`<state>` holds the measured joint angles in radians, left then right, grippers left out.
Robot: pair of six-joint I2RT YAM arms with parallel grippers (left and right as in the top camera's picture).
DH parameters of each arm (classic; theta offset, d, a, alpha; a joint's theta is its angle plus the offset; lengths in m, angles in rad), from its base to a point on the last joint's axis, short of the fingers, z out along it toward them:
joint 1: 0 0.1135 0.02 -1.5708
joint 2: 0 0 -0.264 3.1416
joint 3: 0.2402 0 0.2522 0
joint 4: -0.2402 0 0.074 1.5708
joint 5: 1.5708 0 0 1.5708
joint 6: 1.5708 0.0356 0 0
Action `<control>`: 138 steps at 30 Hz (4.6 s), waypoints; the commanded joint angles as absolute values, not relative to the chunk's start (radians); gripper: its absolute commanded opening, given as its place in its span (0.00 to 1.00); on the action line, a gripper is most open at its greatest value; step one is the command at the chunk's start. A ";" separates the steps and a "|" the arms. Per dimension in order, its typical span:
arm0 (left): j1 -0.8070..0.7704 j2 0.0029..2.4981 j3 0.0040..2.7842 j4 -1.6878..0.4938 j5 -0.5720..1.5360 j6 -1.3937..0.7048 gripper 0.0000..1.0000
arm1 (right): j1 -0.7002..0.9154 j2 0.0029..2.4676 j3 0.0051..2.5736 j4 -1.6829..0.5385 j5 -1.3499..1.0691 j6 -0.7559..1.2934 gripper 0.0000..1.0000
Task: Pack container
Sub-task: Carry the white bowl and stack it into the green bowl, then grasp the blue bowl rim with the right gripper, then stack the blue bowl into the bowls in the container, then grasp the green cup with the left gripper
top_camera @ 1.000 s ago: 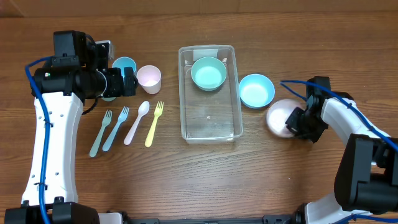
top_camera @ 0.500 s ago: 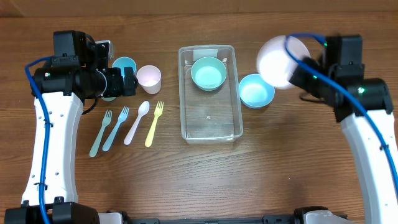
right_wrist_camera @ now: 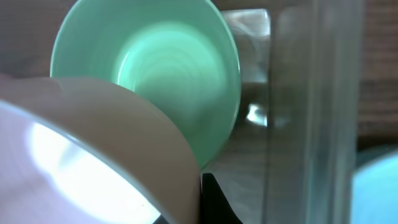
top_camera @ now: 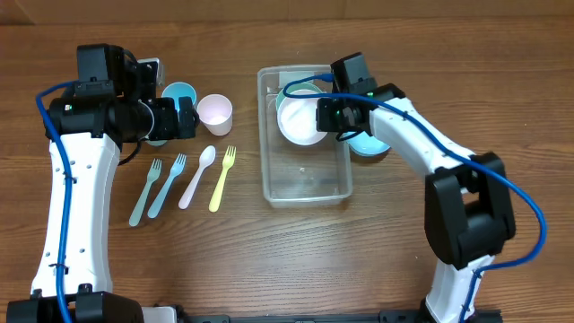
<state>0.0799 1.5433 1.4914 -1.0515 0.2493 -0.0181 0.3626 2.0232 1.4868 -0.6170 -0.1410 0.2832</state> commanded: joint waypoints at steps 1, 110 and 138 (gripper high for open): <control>0.078 1.546 1.515 -1.050 0.252 0.004 1.00 | 0.364 2.011 1.545 -0.565 -0.141 0.257 0.04; 0.078 1.546 1.515 -1.050 0.252 0.004 1.00 | 0.267 2.024 2.255 -1.249 -0.105 0.241 0.59; 0.327 1.589 1.523 -1.038 0.125 -0.449 1.00 | -0.389 1.871 2.294 -1.551 -0.083 0.397 1.00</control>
